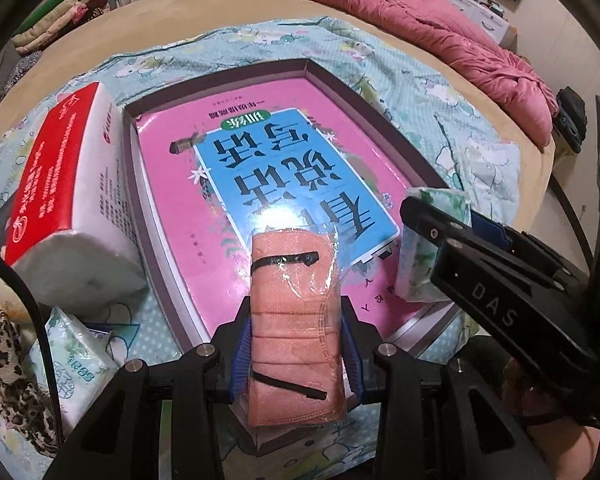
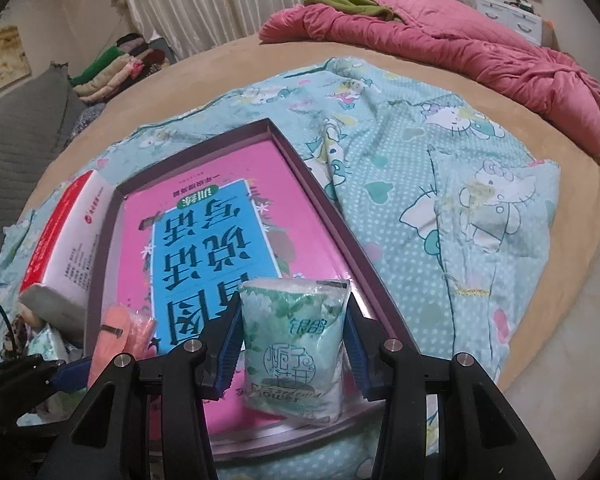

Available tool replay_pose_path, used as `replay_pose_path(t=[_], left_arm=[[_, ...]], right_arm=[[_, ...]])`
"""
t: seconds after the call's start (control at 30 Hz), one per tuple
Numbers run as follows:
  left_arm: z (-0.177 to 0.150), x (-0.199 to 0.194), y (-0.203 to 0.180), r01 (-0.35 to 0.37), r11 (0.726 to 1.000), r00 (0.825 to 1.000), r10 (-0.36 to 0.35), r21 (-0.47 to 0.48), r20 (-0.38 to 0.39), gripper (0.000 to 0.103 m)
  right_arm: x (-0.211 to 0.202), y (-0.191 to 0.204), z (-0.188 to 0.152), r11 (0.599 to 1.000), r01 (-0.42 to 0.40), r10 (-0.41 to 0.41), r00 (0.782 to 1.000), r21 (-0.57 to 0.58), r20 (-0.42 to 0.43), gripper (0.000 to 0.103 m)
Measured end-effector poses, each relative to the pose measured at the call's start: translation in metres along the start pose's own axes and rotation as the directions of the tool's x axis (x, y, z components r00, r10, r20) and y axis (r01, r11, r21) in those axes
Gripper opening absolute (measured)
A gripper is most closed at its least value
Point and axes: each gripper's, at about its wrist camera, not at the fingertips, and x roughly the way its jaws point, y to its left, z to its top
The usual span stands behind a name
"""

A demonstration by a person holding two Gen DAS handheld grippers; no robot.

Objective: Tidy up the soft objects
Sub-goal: 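Carry the pink bag with the left tool while the right carries tissues over the tray, then release the pink bag with the left tool while the right releases tissues in the tray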

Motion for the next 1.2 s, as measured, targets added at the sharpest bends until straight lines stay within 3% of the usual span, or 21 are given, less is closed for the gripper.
replay_pose_path(t=[0.4, 0.67, 0.8, 1.2], left_arm=[[-0.001, 0.014, 0.0, -0.027, 1.0, 0.999, 0.026, -0.005, -0.021, 0.04], [-0.002, 0.014, 0.001, -0.018, 1.0, 1.0, 0.018, -0.011, -0.022, 0.041], [-0.003, 0.012, 0.001, -0.008, 1.0, 1.0, 0.008, -0.013, -0.019, 0.05], [-0.01, -0.009, 0.001, 0.01, 1.0, 1.0, -0.01, -0.019, 0.02, 0.063]], right_arm=[[0.013, -0.003, -0.002, 1.0, 0.018, -0.018, 0.999, 0.003, -0.036, 0.05], [0.014, -0.006, -0.002, 0.999, 0.042, -0.041, 0.998, 0.013, -0.037, 0.057], [0.011, -0.008, -0.001, 0.999, 0.042, -0.042, 0.999, 0.027, -0.021, 0.06], [-0.004, -0.007, 0.003, 0.999, 0.019, -0.022, 0.998, 0.035, 0.066, 0.073]])
